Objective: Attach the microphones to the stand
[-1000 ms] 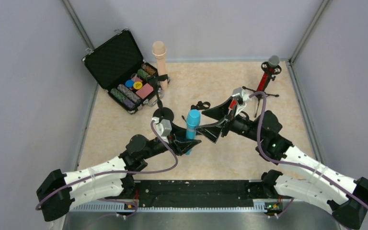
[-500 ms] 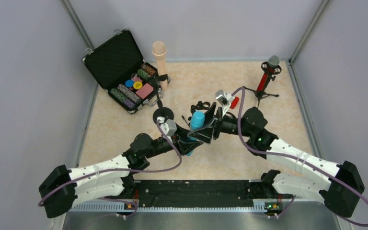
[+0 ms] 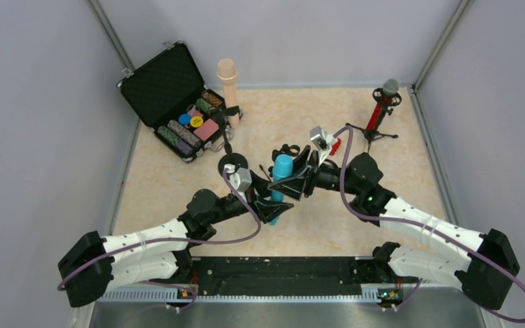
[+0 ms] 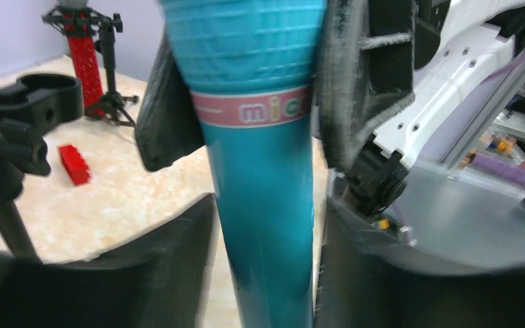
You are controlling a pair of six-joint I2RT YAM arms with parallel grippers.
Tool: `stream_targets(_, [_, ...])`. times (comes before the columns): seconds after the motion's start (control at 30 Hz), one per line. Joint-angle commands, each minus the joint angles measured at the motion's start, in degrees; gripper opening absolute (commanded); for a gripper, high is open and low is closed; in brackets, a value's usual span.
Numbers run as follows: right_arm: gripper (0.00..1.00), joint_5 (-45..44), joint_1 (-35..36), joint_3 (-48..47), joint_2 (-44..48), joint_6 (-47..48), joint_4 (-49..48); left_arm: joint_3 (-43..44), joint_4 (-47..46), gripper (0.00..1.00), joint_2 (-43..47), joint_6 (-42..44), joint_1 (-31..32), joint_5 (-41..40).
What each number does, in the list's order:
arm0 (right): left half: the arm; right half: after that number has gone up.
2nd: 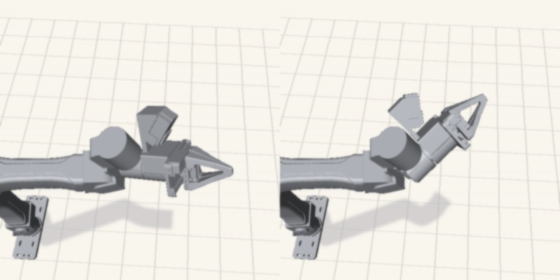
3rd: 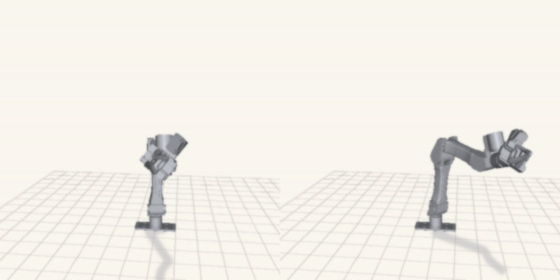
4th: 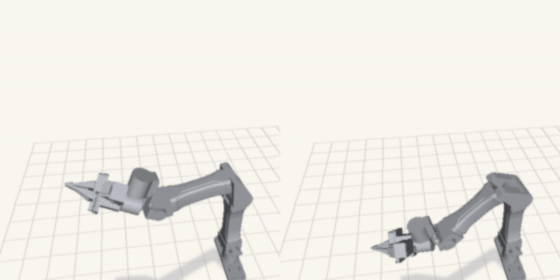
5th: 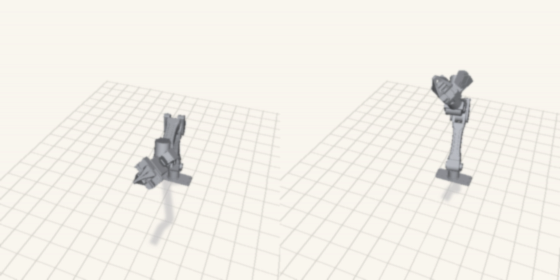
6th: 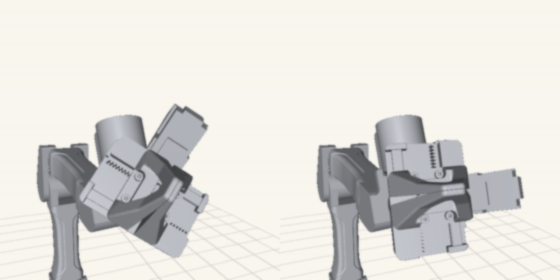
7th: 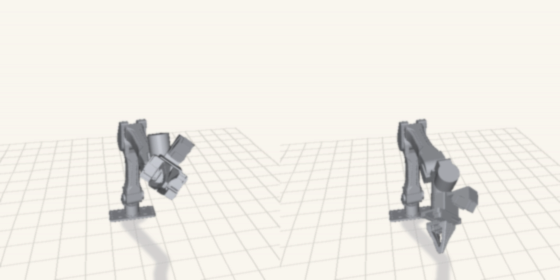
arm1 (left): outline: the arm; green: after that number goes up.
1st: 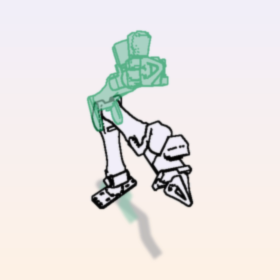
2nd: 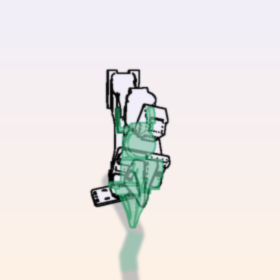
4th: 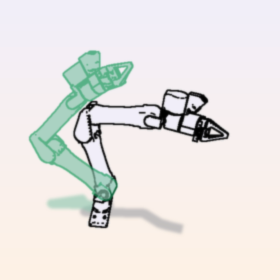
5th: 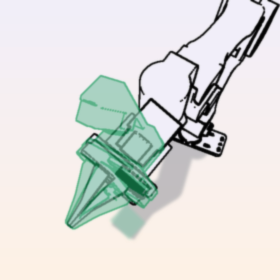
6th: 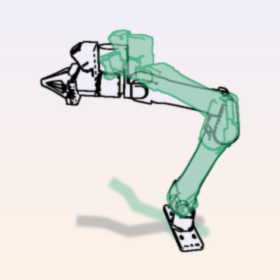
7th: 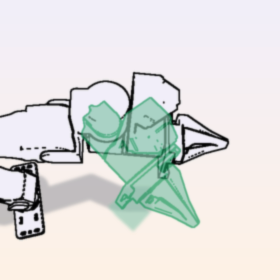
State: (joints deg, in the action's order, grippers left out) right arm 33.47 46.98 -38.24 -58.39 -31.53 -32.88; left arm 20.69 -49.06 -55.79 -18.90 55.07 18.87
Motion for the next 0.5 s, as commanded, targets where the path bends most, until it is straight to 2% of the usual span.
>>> stream_targets(0.0, [0.00, -1.71, 0.15, 0.12, 1.82, -0.10, -0.17, 2.59, -3.73, 0.77, -0.49, 2.06, -0.05, 2.18])
stream_targets(0.03, [0.00, -2.20, 0.13, -0.11, 1.92, 0.23, 1.01, 2.68, -3.65, 0.91, -0.65, 1.56, -0.05, 1.73])
stream_targets(0.07, [0.00, -2.87, 0.13, -0.51, 2.11, 0.58, 1.96, 2.61, -3.71, 0.98, -0.71, 1.24, -0.05, 1.48])
stream_targets(0.47, [0.00, -11.60, -0.68, -2.81, 6.88, 7.72, 15.33, -0.77, -7.04, 0.99, -0.01, -3.60, -0.14, -6.93])
